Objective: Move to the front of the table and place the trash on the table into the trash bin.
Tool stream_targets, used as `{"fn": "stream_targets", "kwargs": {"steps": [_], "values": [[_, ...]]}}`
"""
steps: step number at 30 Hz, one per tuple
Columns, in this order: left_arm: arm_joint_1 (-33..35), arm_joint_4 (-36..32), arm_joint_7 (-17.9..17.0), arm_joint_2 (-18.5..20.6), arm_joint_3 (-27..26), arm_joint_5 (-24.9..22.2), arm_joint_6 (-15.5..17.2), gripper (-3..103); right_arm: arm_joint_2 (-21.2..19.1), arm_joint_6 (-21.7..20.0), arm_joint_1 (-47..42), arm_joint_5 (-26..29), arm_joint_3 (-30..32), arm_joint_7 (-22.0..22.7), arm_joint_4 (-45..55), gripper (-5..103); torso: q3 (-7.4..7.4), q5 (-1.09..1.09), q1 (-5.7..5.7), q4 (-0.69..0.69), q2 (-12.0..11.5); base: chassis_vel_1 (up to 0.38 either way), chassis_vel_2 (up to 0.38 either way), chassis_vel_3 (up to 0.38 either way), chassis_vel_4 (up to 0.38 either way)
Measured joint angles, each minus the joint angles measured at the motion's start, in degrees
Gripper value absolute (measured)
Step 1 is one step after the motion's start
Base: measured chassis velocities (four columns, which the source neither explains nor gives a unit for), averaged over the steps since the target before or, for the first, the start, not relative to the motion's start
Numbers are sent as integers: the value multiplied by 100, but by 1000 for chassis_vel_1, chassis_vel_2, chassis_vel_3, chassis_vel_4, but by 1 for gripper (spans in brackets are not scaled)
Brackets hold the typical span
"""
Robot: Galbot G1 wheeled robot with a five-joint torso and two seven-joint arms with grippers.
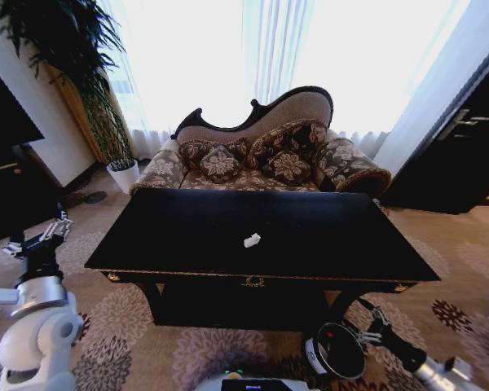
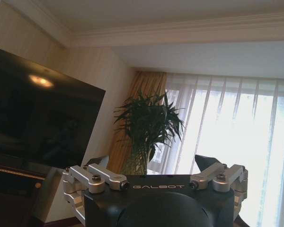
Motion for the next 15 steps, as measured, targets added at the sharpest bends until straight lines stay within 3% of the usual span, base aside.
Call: {"fn": "stream_targets", "kwargs": {"steps": [8,15], "values": [[-29,104,-5,-1,3,85,6,100,-422,-414,263,443,294,-999,-292,100,0,0,0,0,0,0,0,0,0],[-13,143,-5,66,-64,79,-8,100,-536,-769,298,1024,509,-1005,-34,100,0,0,0,-1,0,0,0,0,0]]}}
